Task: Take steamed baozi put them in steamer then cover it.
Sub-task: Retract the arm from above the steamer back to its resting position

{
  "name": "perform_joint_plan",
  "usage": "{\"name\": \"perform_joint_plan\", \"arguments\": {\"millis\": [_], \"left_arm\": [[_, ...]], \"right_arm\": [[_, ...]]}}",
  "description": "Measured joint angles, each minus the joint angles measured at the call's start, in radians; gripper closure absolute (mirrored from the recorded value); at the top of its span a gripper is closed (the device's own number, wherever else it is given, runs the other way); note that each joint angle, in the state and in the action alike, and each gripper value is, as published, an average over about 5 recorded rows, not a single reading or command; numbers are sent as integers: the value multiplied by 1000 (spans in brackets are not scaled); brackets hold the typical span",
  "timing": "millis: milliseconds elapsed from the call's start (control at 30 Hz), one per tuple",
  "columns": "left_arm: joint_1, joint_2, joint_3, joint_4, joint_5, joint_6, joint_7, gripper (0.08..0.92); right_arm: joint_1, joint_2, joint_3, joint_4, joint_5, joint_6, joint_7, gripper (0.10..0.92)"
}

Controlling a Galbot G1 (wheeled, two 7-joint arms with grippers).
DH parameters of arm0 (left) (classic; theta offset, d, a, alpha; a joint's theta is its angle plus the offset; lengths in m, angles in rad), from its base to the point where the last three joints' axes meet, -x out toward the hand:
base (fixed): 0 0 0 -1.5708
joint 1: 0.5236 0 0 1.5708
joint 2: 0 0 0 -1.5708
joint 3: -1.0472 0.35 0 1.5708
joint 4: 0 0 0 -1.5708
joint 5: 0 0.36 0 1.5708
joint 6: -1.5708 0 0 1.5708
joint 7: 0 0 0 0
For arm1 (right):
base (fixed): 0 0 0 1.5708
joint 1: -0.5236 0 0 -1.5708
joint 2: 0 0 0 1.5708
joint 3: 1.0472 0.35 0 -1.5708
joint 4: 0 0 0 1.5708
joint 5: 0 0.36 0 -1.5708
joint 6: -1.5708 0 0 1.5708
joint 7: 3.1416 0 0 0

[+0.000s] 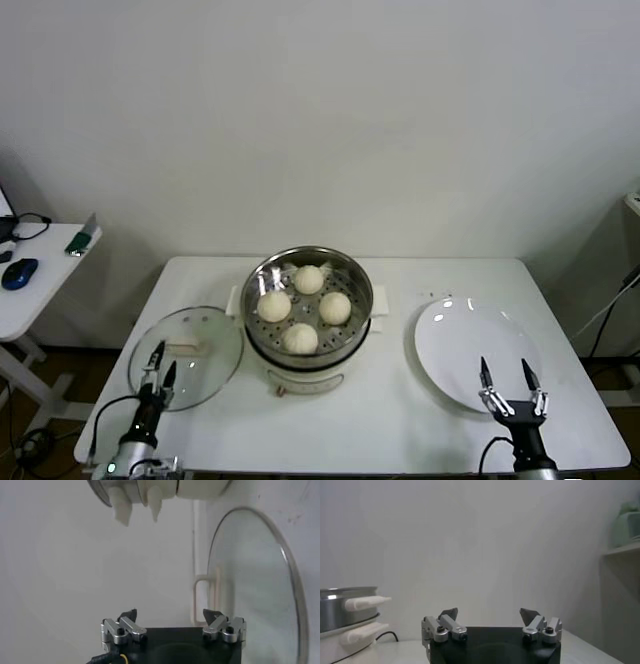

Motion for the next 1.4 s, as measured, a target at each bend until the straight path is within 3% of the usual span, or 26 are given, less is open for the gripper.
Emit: {"name": "perform_joint_plan", "arguments": {"millis": [700,1400], "left_arm": [[-140,9,47,100,1,40,53,188],[-173,4,44,153,-14,45,67,766]], "right_arm": [[-19,8,9,6,14,17,2,203],[-21,28,6,5,-3,30,-7,203]]}}
